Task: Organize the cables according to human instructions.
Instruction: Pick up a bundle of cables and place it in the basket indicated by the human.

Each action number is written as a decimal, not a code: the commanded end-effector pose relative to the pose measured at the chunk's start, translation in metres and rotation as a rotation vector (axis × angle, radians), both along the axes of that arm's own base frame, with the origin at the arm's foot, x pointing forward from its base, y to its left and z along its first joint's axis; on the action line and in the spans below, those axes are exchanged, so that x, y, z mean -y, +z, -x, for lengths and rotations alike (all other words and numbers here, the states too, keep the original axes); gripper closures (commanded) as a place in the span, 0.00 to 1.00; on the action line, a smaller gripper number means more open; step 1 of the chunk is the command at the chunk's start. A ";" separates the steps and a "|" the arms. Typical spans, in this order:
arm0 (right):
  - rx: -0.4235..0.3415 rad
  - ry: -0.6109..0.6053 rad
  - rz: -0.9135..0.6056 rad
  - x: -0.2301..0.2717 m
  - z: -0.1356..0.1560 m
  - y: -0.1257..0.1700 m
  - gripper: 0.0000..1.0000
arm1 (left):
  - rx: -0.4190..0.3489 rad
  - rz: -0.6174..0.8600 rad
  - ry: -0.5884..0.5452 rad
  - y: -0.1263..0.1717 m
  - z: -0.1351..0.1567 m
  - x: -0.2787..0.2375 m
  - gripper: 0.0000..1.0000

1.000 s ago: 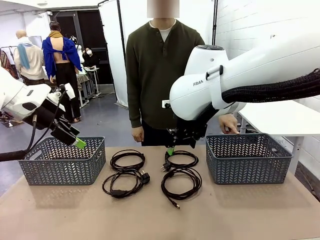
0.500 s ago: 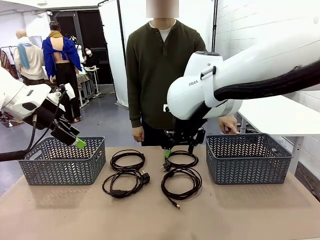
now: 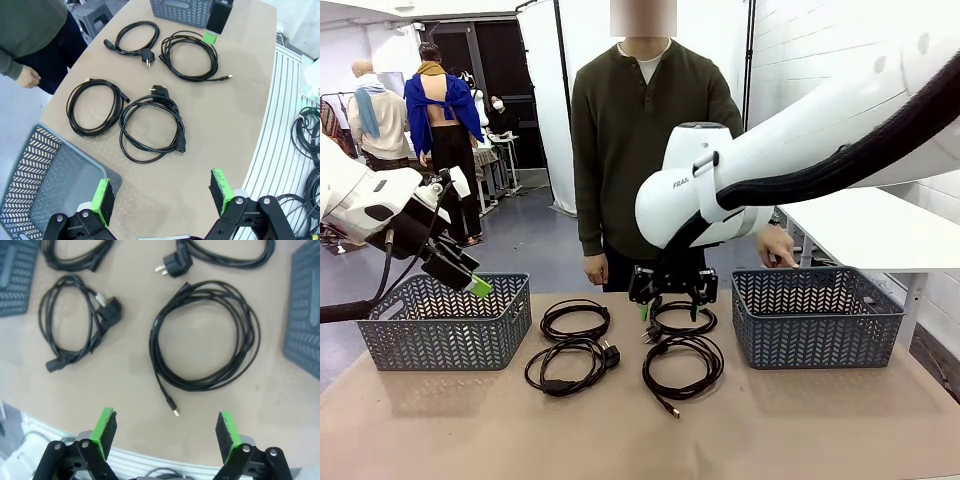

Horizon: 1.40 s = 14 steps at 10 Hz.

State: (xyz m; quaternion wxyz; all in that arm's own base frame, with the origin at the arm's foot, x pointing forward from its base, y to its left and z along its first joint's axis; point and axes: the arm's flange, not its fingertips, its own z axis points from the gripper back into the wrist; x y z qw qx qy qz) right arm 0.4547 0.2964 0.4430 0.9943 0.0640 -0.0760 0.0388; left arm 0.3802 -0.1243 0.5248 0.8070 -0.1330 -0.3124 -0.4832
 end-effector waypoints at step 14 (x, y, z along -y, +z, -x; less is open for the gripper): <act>-0.115 -0.204 0.020 -0.022 -0.035 -0.066 0.00 | -0.003 0.013 -0.014 -0.002 -0.001 -0.002 0.00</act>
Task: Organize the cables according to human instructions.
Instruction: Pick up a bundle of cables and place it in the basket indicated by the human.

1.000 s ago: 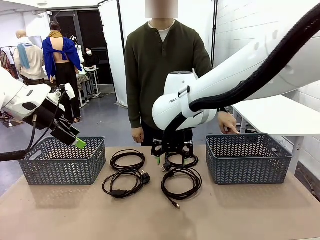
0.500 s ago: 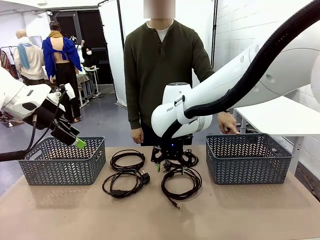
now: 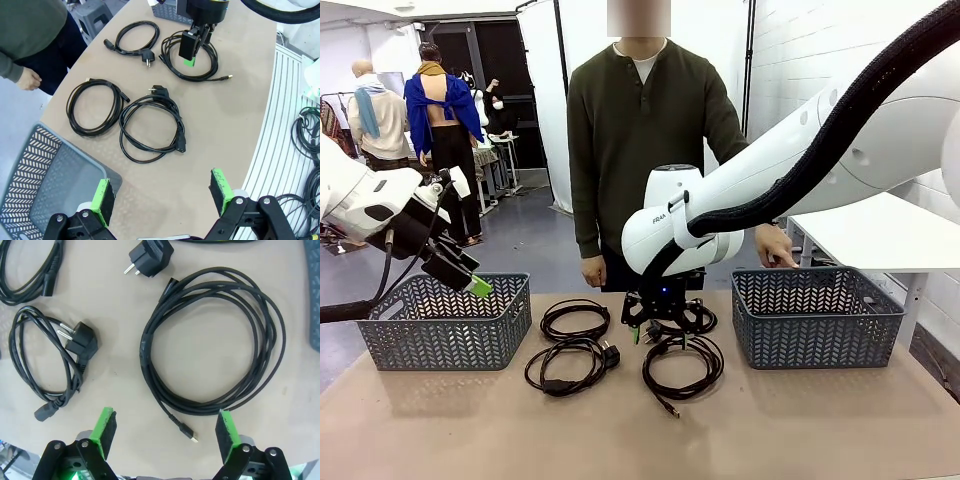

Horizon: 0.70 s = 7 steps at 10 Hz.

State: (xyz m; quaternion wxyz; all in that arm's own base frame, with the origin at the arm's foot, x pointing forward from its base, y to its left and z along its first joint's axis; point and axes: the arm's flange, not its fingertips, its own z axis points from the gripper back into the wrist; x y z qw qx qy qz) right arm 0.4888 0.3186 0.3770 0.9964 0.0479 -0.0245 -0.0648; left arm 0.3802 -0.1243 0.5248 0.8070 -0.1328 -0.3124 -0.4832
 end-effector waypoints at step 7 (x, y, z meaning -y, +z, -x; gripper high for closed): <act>-0.044 -0.016 0.025 -0.013 -0.029 -0.023 0.00 | -0.003 0.013 -0.014 -0.002 -0.001 -0.002 0.00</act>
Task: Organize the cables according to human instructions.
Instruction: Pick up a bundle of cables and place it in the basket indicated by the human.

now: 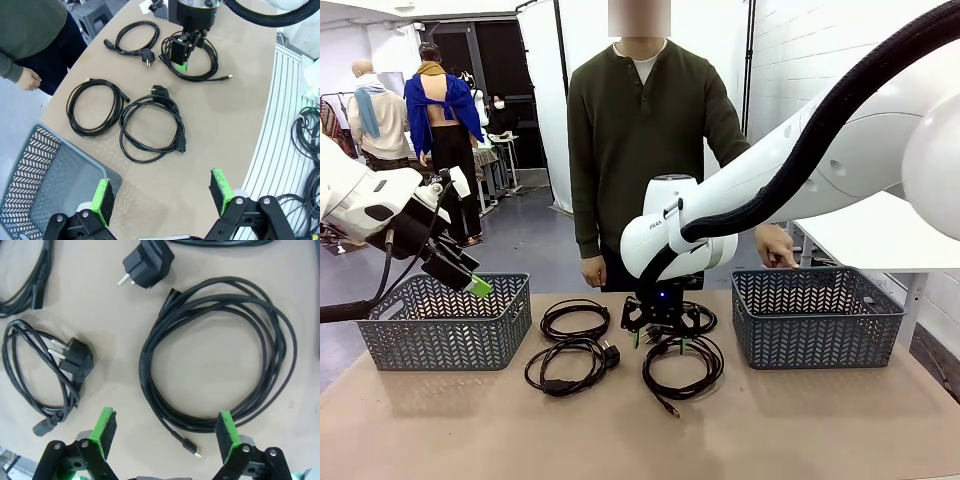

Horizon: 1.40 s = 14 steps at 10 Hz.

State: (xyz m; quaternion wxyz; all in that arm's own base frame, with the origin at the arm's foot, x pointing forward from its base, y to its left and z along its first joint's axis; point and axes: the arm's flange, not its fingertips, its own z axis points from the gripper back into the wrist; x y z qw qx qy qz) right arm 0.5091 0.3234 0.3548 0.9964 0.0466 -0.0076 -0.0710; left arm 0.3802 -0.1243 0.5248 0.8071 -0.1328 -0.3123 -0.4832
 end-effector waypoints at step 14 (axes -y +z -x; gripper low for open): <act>-0.030 -0.029 0.084 -0.020 -0.024 -0.044 0.00 | -0.003 0.013 -0.014 -0.002 -0.001 -0.002 0.00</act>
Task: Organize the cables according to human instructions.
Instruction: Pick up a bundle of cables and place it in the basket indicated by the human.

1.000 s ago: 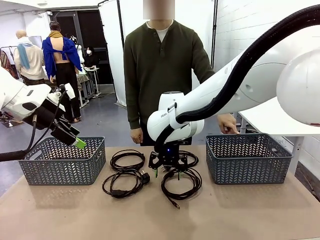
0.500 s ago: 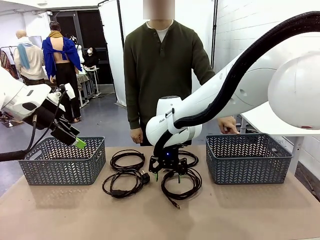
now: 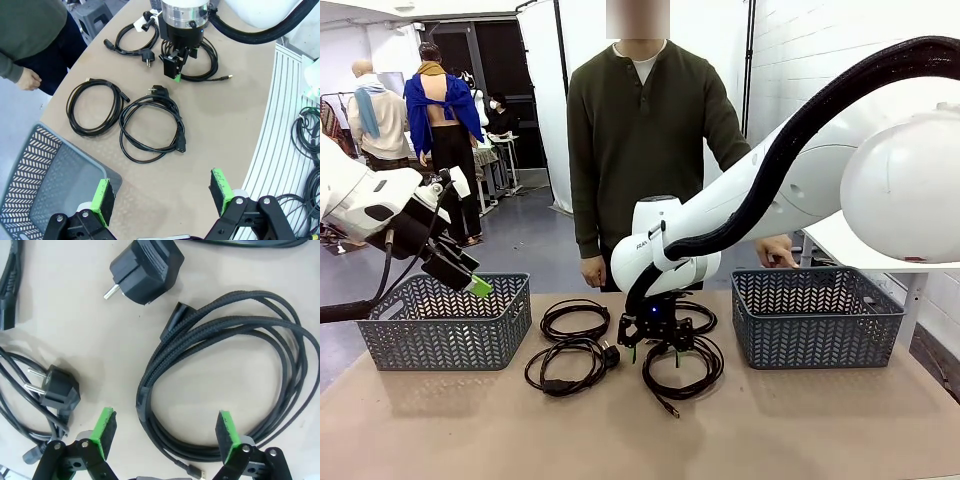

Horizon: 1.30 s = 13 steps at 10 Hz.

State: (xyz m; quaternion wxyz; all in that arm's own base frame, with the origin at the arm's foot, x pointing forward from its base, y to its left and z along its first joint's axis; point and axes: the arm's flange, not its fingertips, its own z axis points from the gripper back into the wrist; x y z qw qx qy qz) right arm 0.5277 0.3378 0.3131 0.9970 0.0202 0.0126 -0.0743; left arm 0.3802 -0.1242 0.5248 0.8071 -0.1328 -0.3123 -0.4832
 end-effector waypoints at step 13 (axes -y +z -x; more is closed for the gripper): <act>-0.041 -0.026 0.045 -0.015 -0.008 -0.007 1.00 | -0.003 0.013 -0.014 -0.002 -0.001 -0.002 0.00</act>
